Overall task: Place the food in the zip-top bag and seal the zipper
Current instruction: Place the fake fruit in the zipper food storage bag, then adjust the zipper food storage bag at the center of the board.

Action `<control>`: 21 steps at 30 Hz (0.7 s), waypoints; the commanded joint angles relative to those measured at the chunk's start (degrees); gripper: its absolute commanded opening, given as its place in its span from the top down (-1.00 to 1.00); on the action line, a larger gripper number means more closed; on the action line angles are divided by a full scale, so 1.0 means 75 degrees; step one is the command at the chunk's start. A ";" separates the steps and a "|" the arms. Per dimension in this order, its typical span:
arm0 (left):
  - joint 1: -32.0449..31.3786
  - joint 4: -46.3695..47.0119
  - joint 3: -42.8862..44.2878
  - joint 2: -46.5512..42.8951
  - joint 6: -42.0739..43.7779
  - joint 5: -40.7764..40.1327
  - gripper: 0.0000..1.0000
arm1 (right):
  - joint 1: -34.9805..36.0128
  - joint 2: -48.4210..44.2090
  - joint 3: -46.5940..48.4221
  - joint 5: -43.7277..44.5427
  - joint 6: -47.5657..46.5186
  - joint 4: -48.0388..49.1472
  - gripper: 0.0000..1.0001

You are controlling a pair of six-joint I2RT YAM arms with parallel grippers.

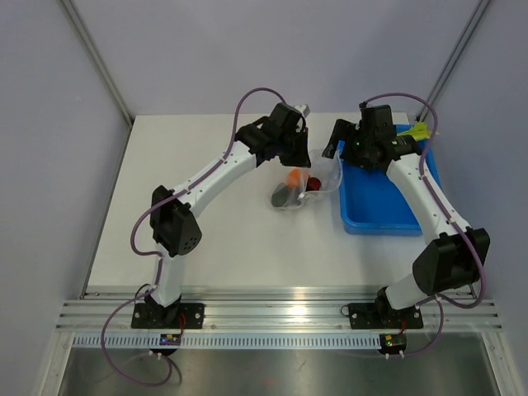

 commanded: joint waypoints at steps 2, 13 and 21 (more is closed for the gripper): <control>0.0030 0.0360 -0.0119 -0.0665 0.0011 0.0157 1.00 | -0.0056 -0.0900 -0.0269 0.1455 -0.0105 -0.0004 -0.73; 0.0030 0.0349 -0.0213 -0.0771 -0.0024 0.0040 1.00 | -0.0021 -0.0807 -0.1781 -0.0430 0.0469 0.0804 -0.21; 0.0217 0.0010 0.0206 -0.0923 0.0466 -0.0287 1.00 | 0.0073 -0.0806 -0.1140 -0.0771 0.0399 0.1086 1.00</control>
